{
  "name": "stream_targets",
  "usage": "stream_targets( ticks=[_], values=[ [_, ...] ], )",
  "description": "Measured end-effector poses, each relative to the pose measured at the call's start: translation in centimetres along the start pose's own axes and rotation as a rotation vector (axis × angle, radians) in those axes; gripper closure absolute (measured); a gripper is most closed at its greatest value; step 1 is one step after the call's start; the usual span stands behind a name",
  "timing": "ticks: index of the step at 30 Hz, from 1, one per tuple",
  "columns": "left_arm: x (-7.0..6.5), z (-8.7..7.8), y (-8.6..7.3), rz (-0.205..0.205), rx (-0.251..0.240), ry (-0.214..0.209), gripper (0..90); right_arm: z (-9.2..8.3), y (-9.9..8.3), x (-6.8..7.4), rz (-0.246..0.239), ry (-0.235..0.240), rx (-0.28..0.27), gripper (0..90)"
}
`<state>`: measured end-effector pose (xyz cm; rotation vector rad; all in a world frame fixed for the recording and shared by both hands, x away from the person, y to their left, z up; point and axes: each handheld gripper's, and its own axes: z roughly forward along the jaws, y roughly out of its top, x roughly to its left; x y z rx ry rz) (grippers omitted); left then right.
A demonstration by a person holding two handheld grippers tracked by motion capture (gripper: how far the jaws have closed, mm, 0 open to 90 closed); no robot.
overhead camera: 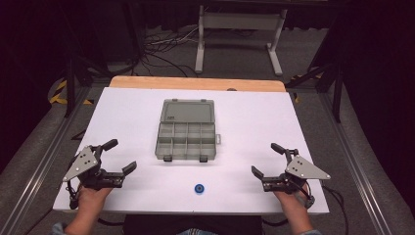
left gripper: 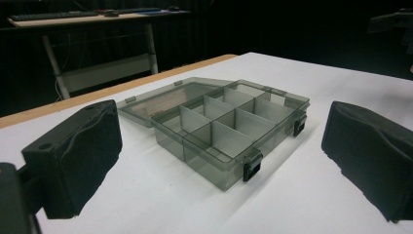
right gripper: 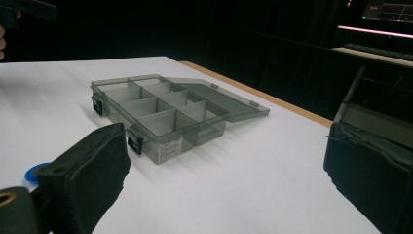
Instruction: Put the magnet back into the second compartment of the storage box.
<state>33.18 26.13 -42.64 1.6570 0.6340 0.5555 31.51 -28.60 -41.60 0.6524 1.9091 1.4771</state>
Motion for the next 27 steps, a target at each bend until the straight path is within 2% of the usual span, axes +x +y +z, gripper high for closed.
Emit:
stream_targets(
  ticks=[3,14,18,27],
  values=[
    [0.1,0.1,0.0,-0.019,0.000,0.004,1.0,-0.1,0.0,0.0,-0.002,0.000,-0.001,3.2],
    [0.3,0.2,0.0,-0.037,0.000,0.017,0.7,-0.1,0.2,0.1,0.006,0.009,-0.003,3.0],
    [0.4,0.7,0.3,-0.038,0.017,0.019,0.8,-0.1,0.2,0.1,0.007,0.007,0.000,3.0],
    [0.3,0.7,1.4,-0.022,-0.010,0.013,0.8,0.0,0.2,0.0,0.015,0.005,0.001,3.0]
  ],
)
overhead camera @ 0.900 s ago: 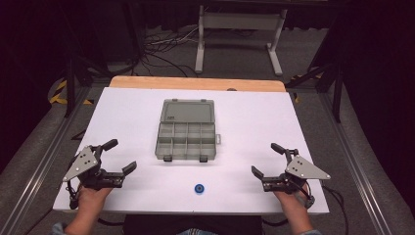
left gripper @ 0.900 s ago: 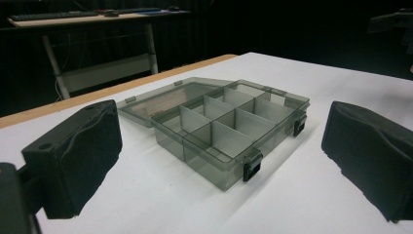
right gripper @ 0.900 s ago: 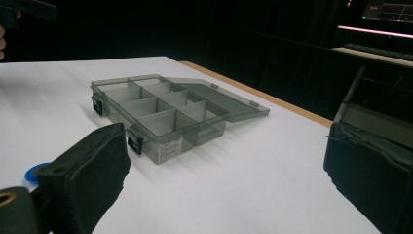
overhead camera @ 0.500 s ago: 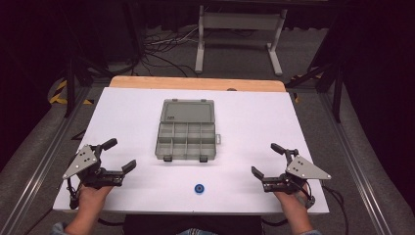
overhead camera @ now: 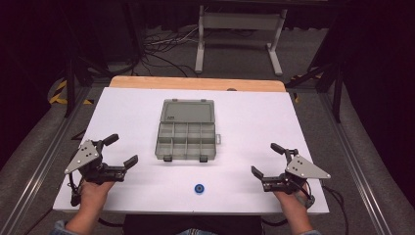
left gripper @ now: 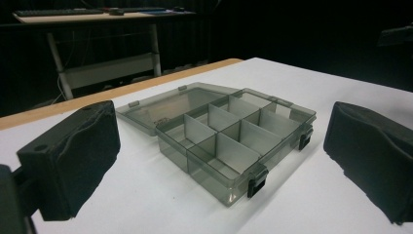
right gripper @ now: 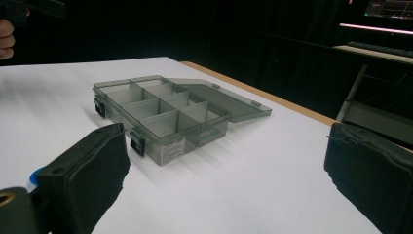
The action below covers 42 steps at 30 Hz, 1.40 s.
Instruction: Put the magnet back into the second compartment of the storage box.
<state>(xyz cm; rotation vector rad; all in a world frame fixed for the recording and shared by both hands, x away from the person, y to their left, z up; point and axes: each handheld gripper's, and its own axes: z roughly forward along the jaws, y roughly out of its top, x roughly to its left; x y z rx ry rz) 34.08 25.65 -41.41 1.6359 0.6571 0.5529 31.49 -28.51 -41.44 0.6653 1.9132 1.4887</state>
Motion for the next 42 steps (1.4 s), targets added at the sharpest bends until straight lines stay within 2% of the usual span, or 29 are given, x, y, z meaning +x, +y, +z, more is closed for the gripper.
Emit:
stream_targets(
  ticks=[9,16,28,33,42],
  values=[
    [-0.1,-0.2,0.5,0.005,-0.008,-0.009,0.9,-0.1,0.0,-0.2,0.003,-0.002,0.000,3.0],
    [-0.7,0.5,1.1,0.008,-0.003,-0.030,1.0,0.0,0.0,-0.1,0.010,0.002,0.001,3.0],
    [-2.8,2.8,3.4,0.048,0.013,-0.128,1.1,-0.1,0.0,-0.2,0.019,0.007,-0.004,3.0],
    [-3.3,3.5,4.2,0.042,-0.002,-0.164,1.3,0.0,0.0,-0.3,0.025,0.010,-0.003,3.0],
    [-4.8,5.2,5.3,0.064,-0.004,-0.223,1.3,0.0,-0.1,-0.4,0.033,0.013,-0.003,3.0]
  ],
)
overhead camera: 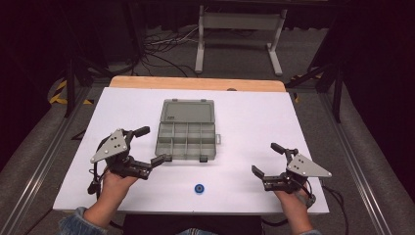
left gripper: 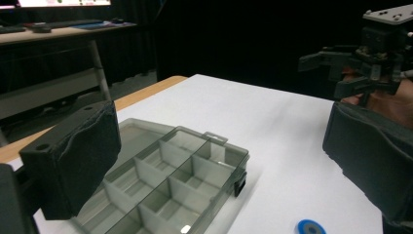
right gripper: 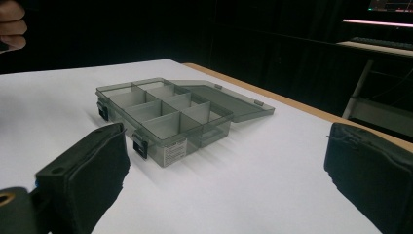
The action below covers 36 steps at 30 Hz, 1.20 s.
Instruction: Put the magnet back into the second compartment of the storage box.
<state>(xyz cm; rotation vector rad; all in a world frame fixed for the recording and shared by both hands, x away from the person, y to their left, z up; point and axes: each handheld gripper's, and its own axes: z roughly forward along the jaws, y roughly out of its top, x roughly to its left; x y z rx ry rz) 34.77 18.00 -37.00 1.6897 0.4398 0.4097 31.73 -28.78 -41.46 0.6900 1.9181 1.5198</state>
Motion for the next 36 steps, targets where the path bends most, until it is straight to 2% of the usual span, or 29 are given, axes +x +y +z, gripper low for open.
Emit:
stream_targets(
  ticks=[8,24,28,29,32,34,36],
  values=[
    [-1.1,2.3,0.7,0.023,0.003,-0.055,1.3,-0.1,0.0,-0.1,0.002,0.002,-0.004,3.0],
    [-2.1,4.9,1.0,0.031,-0.005,-0.139,1.2,0.0,0.0,-0.1,-0.001,0.009,-0.002,3.0],
    [-2.2,5.6,1.1,0.032,0.024,-0.192,1.5,0.0,0.0,-0.1,-0.002,0.011,-0.003,3.0],
    [-2.2,5.8,1.1,0.018,0.038,-0.199,1.8,0.0,0.0,-0.1,-0.001,0.012,-0.005,3.0],
    [-2.2,6.0,1.2,0.023,0.053,-0.199,1.8,0.0,0.0,-0.1,-0.001,0.012,-0.004,3.0],
    [-2.3,6.2,1.2,0.036,0.069,-0.215,2.3,-0.1,0.0,0.0,-0.004,0.012,-0.002,3.0],
    [-2.4,6.3,1.3,0.030,0.082,-0.219,2.9,-0.1,0.0,0.0,-0.003,0.013,-0.002,3.0]
  ],
)
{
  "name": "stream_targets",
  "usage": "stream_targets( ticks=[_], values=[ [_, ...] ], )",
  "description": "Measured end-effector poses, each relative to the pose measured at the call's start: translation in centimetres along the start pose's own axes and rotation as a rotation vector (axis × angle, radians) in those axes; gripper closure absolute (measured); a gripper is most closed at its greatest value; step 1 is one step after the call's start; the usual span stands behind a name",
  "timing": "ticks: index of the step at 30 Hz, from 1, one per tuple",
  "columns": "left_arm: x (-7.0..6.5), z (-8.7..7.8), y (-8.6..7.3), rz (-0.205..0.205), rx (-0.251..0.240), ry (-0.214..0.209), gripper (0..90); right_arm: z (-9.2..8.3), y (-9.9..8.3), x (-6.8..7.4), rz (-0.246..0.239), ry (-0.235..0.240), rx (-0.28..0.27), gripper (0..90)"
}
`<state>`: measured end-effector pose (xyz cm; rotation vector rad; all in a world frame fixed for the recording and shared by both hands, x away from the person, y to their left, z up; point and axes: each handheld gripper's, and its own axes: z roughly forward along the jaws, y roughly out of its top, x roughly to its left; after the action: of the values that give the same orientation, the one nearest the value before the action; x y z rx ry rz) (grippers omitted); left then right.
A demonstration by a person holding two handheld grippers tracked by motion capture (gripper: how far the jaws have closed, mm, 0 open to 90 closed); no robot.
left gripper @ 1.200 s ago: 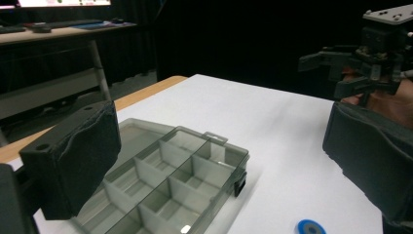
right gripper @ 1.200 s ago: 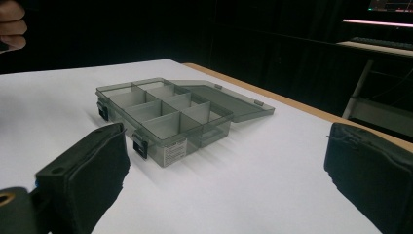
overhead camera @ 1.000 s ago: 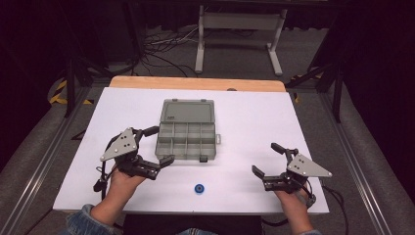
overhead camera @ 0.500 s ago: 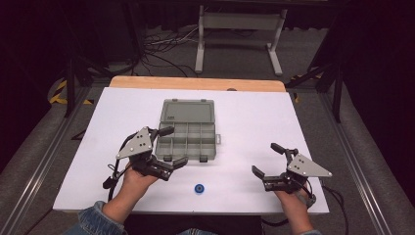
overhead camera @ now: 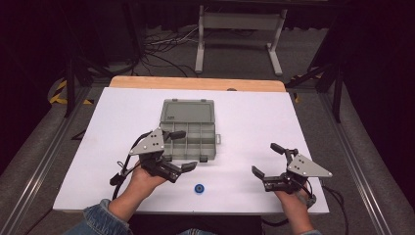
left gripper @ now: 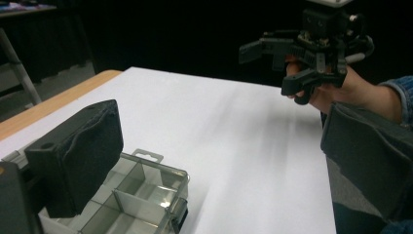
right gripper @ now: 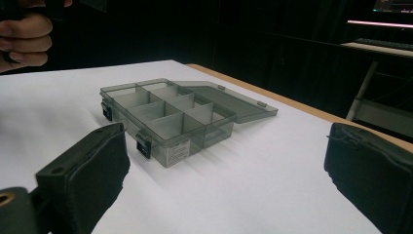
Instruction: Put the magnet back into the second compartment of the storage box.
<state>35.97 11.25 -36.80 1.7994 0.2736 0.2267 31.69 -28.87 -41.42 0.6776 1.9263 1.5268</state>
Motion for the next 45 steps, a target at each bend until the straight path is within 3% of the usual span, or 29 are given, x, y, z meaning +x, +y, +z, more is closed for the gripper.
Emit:
stream_targets(
  ticks=[8,14,19,20,30,38,45],
  values=[
    [0.1,0.7,0.2,0.006,0.060,-0.041,7.2,0.0,0.0,0.0,-0.002,0.001,0.001,3.0],
    [0.2,1.4,0.5,0.008,0.174,-0.083,10.2,0.0,-0.1,0.0,0.003,0.004,0.000,3.0],
    [0.1,2.1,0.8,0.031,0.301,-0.083,9.1,0.0,-0.1,0.0,0.004,0.008,0.003,3.0],
    [0.1,2.1,0.8,0.031,0.301,-0.083,8.6,0.0,-0.1,0.0,0.004,0.008,0.003,3.0],
    [-0.8,3.3,1.9,0.092,0.489,-0.083,8.1,0.1,-0.1,0.0,0.006,0.015,0.010,3.0],
    [-1.3,4.1,2.5,0.113,0.589,-0.081,6.7,0.0,-0.1,0.0,0.007,0.017,0.012,3.0],
    [-1.7,4.5,2.8,0.115,0.644,-0.081,6.3,0.1,-0.2,0.0,0.009,0.022,0.013,3.0]
  ],
)
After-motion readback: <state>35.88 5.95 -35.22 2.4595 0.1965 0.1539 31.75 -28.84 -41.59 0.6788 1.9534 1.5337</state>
